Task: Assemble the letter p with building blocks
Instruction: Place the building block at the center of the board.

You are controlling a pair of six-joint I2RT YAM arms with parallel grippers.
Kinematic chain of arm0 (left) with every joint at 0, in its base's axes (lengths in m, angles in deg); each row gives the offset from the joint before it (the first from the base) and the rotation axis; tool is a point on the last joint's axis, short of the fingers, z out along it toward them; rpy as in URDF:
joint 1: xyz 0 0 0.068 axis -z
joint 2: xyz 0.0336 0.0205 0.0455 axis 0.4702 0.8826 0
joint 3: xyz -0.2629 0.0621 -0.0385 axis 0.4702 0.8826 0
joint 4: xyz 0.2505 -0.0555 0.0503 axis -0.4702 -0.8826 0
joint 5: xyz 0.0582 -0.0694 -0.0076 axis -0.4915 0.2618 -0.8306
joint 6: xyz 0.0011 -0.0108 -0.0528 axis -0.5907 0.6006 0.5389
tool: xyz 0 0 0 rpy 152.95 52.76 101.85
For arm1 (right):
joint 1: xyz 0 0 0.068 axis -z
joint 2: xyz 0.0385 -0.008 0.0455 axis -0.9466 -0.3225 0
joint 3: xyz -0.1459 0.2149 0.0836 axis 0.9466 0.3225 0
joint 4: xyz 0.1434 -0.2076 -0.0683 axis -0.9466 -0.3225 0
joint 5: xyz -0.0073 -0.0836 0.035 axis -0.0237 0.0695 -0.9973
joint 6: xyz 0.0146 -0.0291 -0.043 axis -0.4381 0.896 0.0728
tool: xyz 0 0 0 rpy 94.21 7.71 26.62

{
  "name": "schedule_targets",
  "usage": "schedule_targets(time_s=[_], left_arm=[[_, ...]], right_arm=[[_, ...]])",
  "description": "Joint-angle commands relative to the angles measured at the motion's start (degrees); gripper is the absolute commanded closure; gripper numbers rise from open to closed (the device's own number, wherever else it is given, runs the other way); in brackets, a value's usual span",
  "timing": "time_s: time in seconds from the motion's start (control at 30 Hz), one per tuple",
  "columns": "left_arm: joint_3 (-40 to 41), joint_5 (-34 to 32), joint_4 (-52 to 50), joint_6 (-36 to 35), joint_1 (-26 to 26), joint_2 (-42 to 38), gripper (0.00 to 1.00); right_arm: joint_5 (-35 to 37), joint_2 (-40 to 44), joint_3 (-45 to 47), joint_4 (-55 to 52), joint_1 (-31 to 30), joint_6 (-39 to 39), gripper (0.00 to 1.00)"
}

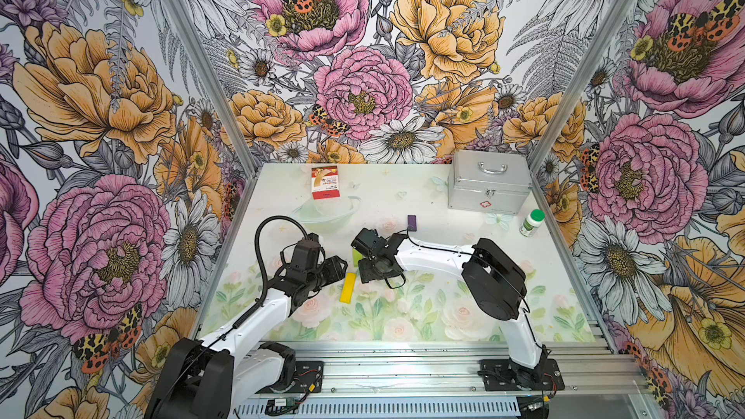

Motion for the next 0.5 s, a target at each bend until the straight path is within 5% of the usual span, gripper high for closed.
schedule_targets(time_s=[0.0, 0.23, 0.47], left_arm=[[-1.73, -1.62, 0.52, 0.73, 1.28, 0.21, 0.43], [-1.49, -3.31, 0.81, 2.81, 4.97, -0.48, 0.43], [-0.43, -3.65, 5.85, 6.88, 10.19, 0.93, 0.63]], right_arm=[[-0.63, 2.02, 0.28, 1.85, 0.10, -0.37, 0.25], [0.64, 8.34, 3.60, 1.93, 0.52, 0.61, 0.25], [0.60, 14.70, 11.07, 3.41, 3.37, 1.71, 0.40]])
